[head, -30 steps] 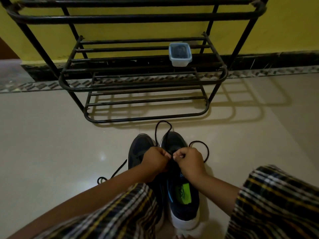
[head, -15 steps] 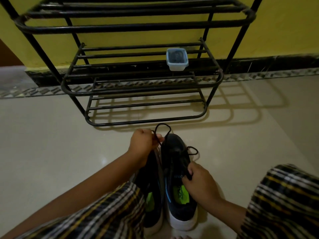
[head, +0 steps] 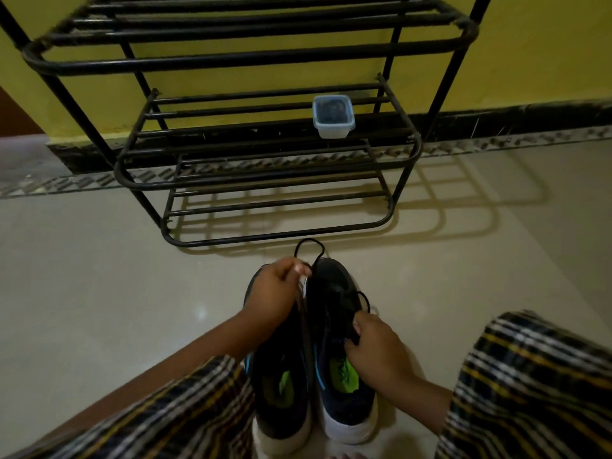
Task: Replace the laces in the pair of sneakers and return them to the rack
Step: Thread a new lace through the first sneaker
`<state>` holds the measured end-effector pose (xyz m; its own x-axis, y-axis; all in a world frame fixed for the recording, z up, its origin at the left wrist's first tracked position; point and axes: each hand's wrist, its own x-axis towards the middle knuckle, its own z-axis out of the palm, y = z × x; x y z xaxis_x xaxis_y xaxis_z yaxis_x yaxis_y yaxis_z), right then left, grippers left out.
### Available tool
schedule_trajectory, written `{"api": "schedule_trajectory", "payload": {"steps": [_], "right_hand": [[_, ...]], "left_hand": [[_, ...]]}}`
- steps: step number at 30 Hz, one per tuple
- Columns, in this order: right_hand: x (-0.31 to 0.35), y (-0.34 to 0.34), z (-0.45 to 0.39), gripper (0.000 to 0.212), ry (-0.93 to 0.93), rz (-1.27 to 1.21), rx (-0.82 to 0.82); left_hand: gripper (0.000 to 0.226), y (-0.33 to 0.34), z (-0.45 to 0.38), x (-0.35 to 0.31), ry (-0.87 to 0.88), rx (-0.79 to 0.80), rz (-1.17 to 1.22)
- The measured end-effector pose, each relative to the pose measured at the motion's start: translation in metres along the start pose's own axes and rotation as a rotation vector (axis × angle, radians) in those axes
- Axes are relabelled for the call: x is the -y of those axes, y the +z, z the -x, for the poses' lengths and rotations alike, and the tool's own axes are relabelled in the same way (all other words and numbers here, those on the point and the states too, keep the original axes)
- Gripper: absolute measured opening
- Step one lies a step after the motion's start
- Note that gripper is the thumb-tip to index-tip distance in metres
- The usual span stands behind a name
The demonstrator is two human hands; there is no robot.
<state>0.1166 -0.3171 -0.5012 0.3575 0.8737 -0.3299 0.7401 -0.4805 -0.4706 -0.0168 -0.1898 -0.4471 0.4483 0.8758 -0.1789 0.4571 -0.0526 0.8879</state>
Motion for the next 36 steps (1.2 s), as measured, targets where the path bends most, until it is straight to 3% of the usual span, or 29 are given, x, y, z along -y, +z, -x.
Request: {"api": "schedule_trajectory", "payload": {"steps": [3,5,10,13,19,22,24,28,33,36], "right_hand": [[0.000,0.000,0.001,0.013,0.010,-0.015,0.002],[0.001,0.000,0.001,0.013,0.020,-0.020,0.006],[0.005,-0.004,0.005,0.013,0.016,-0.016,0.000],[0.010,-0.007,0.008,0.013,-0.001,-0.012,0.003],[0.017,-0.011,0.010,0.012,-0.005,-0.027,0.004],[0.019,-0.011,0.010,0.012,0.000,-0.033,0.005],[0.018,-0.010,0.010,0.013,0.006,-0.034,0.004],[0.012,-0.004,0.009,0.029,0.012,-0.057,-0.031],[0.013,-0.003,0.010,0.039,0.023,-0.054,-0.068],[0.014,-0.004,0.011,0.032,0.010,-0.062,-0.084]], "left_hand": [[0.026,-0.006,0.000,-0.021,-0.189,-0.069,0.638],[0.024,-0.017,-0.001,-0.033,-0.224,-0.123,0.824],[0.021,-0.044,-0.005,-0.018,-0.093,-0.323,0.400],[0.015,-0.053,-0.002,0.013,-0.147,-0.344,0.126],[0.023,-0.056,0.012,0.057,-0.297,-0.005,-0.645],[0.036,-0.052,0.013,0.052,-0.271,0.022,-0.879],[0.039,-0.045,0.010,0.042,-0.108,-0.034,-0.969],[0.040,-0.022,0.000,0.024,0.292,-0.025,-0.853],[0.049,0.008,-0.007,0.020,0.313,0.279,-1.062],[0.041,0.012,-0.011,0.023,0.303,0.275,-1.173]]}}
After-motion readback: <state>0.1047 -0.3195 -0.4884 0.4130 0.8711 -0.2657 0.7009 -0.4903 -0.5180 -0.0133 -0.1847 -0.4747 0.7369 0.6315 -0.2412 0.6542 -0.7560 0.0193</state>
